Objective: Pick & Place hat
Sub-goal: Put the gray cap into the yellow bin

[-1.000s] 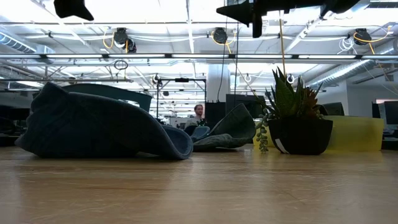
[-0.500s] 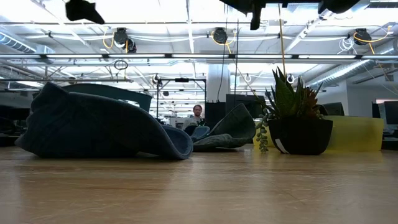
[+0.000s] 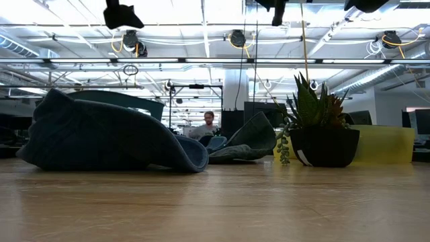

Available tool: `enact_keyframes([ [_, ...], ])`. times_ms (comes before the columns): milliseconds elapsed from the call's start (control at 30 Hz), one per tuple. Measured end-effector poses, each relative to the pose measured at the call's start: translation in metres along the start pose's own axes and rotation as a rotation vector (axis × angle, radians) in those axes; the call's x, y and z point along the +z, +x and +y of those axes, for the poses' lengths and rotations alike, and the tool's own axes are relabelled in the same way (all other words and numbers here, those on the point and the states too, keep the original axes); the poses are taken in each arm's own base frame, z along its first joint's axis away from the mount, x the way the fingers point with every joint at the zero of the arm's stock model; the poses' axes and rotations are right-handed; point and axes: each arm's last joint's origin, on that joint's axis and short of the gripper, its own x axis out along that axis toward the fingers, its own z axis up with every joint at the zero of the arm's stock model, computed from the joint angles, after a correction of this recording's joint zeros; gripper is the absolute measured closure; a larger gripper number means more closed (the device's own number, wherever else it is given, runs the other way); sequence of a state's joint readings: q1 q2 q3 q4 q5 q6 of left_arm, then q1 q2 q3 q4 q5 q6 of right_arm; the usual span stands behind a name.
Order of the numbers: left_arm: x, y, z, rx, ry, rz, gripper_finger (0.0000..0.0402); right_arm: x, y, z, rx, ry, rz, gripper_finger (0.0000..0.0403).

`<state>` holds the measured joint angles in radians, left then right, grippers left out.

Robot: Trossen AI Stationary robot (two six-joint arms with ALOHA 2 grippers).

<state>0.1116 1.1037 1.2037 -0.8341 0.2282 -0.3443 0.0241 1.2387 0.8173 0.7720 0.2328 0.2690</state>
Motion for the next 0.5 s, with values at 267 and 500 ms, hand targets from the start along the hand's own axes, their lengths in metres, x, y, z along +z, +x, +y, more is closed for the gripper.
enact_keyframes([
  [267, 0.0, 0.001, -0.001, -0.04, -0.001, 0.018, 0.0005, 0.021, -0.028, -0.001, -0.025, -0.104, 0.137, 0.0242],
  [500, 0.0, 0.001, -0.001, -0.041, -0.001, 0.015, 0.0004, 0.045, -0.059, -0.002, -0.037, -0.171, 0.177, 0.0252],
])
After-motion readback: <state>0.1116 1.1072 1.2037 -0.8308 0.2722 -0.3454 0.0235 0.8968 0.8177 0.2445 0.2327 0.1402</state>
